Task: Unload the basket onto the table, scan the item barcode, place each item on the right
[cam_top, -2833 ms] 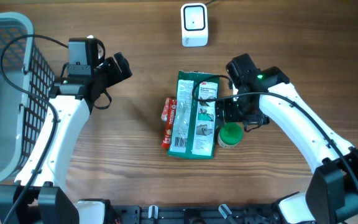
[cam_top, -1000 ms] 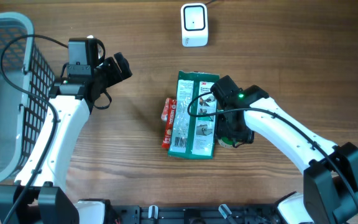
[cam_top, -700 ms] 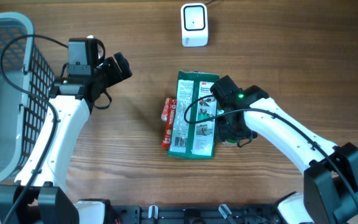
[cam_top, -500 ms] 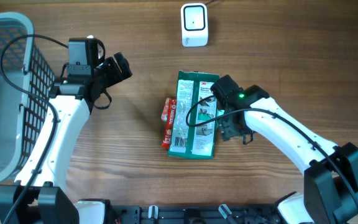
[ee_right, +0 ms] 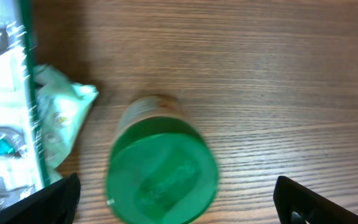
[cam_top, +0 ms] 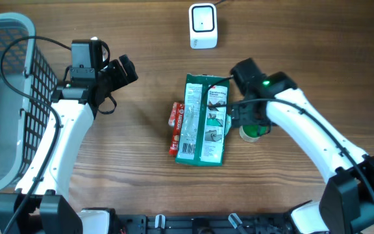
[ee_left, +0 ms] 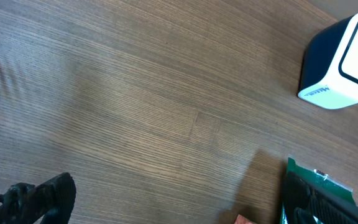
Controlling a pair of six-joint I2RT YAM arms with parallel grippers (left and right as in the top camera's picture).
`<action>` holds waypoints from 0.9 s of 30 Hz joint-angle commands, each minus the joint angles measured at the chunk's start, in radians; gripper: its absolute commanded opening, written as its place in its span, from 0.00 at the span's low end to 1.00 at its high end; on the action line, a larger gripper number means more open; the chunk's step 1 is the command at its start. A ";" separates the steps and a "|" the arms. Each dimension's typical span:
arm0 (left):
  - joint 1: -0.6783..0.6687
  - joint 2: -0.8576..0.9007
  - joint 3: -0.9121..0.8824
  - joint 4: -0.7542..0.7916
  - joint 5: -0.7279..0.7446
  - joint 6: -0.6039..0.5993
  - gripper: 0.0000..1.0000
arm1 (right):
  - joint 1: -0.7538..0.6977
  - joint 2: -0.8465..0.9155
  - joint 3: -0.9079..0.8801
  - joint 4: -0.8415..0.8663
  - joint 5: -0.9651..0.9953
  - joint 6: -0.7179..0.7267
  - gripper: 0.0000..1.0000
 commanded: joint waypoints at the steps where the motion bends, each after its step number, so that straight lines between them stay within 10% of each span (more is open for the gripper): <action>1: 0.004 0.002 0.008 0.003 -0.010 0.002 0.99 | -0.047 -0.005 0.013 -0.005 -0.157 -0.082 1.00; 27: 0.004 0.002 0.008 0.003 -0.010 0.002 1.00 | -0.050 -0.002 -0.316 0.375 -0.127 -0.068 1.00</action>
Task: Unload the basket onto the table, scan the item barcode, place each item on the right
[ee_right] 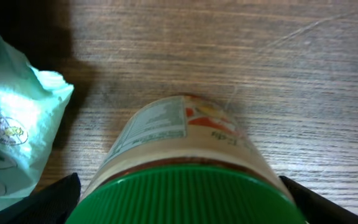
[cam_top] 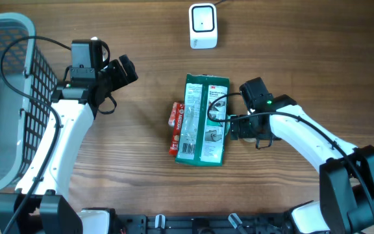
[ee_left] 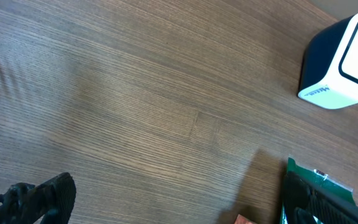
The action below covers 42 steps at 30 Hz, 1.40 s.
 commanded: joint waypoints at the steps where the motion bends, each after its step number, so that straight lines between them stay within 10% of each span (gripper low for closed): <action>1: 0.004 0.002 0.008 0.002 -0.010 0.002 1.00 | 0.001 -0.002 -0.002 0.008 0.031 -0.009 1.00; 22: 0.004 0.002 0.008 0.002 -0.010 0.002 1.00 | 0.001 -0.003 0.074 -0.082 0.030 -0.017 0.81; 34: 0.004 0.002 0.008 0.002 -0.010 0.002 1.00 | 0.000 -0.021 0.065 -0.056 0.031 -0.042 0.44; 42: 0.004 0.002 0.008 0.002 -0.010 0.002 1.00 | 0.000 -0.107 0.368 -0.287 0.023 -0.096 0.28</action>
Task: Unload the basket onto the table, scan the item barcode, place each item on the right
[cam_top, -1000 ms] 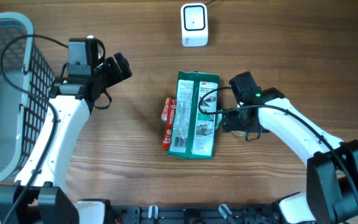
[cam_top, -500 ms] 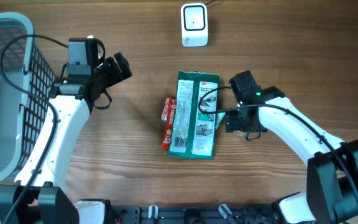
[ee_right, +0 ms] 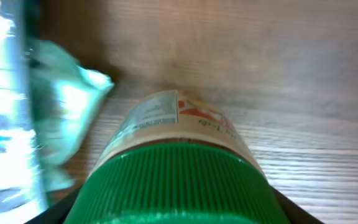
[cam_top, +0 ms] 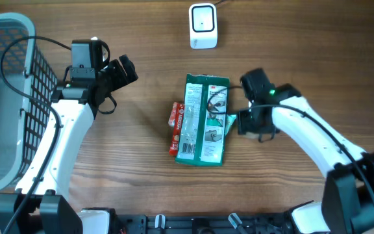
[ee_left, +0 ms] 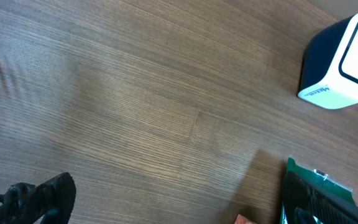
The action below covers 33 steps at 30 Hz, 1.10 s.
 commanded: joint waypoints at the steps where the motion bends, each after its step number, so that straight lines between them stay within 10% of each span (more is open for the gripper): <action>1: 0.004 0.002 0.008 0.003 -0.010 0.002 1.00 | 0.000 -0.093 0.227 -0.114 0.000 -0.039 0.22; 13: 0.004 0.002 0.008 0.003 -0.010 0.002 1.00 | 0.000 -0.095 0.362 -0.287 -0.510 -0.014 0.04; 23: 0.004 0.002 0.008 0.003 -0.010 0.002 1.00 | 0.003 -0.095 0.362 -0.463 -0.738 0.835 0.04; 33: 0.004 0.002 0.008 0.003 -0.010 0.002 1.00 | 0.003 -0.095 0.363 -0.333 -0.967 0.881 0.04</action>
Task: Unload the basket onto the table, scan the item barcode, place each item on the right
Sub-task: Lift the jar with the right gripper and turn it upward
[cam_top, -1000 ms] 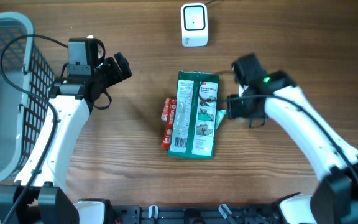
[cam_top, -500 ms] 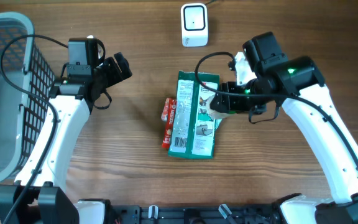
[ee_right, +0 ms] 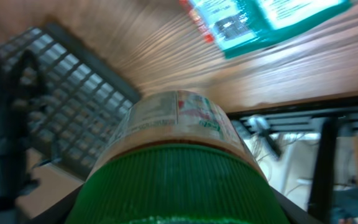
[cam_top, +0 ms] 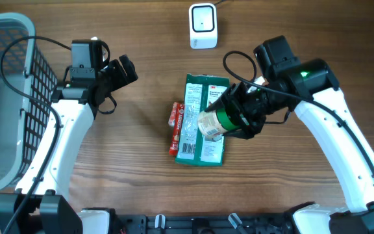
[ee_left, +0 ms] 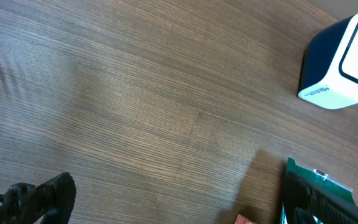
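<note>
A jar with a green lid (cam_top: 215,121) and a pale printed label hangs tipped on its side above the green packet (cam_top: 197,140). My right gripper (cam_top: 237,117) is shut on its lid end. In the right wrist view the jar (ee_right: 178,124) fills the frame, lid nearest the camera. The white scanner (cam_top: 202,26) stands at the table's far edge and also shows as the scanner (ee_left: 344,59) in the left wrist view. My left gripper (cam_top: 123,70) hovers open over bare wood at the left, holding nothing.
A red packet (cam_top: 173,123) lies tucked against the green packet's left side. A grey wire basket (cam_top: 8,39) fills the far left of the table. The left arm's cable loops over the basket's rim.
My right gripper has lifted the jar off the table and turned it on its side, so that it now hangs over the green packet. The left arm has not moved.
First my right gripper was open above the upright jar, right of the green packet. Then it was low around the jar's lid, and then shut on it at table level. Now the jar hangs tipped in the air. The left arm stayed still throughout.
</note>
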Controlling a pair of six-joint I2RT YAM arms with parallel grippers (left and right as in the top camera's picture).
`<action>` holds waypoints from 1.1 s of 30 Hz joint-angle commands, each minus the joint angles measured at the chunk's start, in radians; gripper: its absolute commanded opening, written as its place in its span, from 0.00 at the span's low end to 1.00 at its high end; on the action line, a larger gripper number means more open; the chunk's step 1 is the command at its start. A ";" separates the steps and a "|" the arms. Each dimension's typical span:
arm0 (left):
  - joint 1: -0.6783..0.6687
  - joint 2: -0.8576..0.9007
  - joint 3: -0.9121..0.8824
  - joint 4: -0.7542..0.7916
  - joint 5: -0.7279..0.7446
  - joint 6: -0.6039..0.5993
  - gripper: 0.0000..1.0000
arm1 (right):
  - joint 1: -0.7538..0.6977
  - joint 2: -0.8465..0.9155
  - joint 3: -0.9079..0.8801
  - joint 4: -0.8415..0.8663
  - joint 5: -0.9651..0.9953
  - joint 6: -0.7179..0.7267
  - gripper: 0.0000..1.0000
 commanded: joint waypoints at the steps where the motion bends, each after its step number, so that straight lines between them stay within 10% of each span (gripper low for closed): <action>1: 0.004 0.002 0.008 0.002 -0.010 0.002 1.00 | 0.003 0.000 0.000 0.007 -0.161 0.055 0.04; 24: 0.004 0.002 0.008 0.002 -0.010 0.002 1.00 | 0.003 0.000 0.000 0.052 -0.245 0.063 0.04; 33: 0.004 0.002 0.008 0.002 -0.010 0.002 1.00 | 0.003 0.000 0.000 0.112 0.575 0.022 0.04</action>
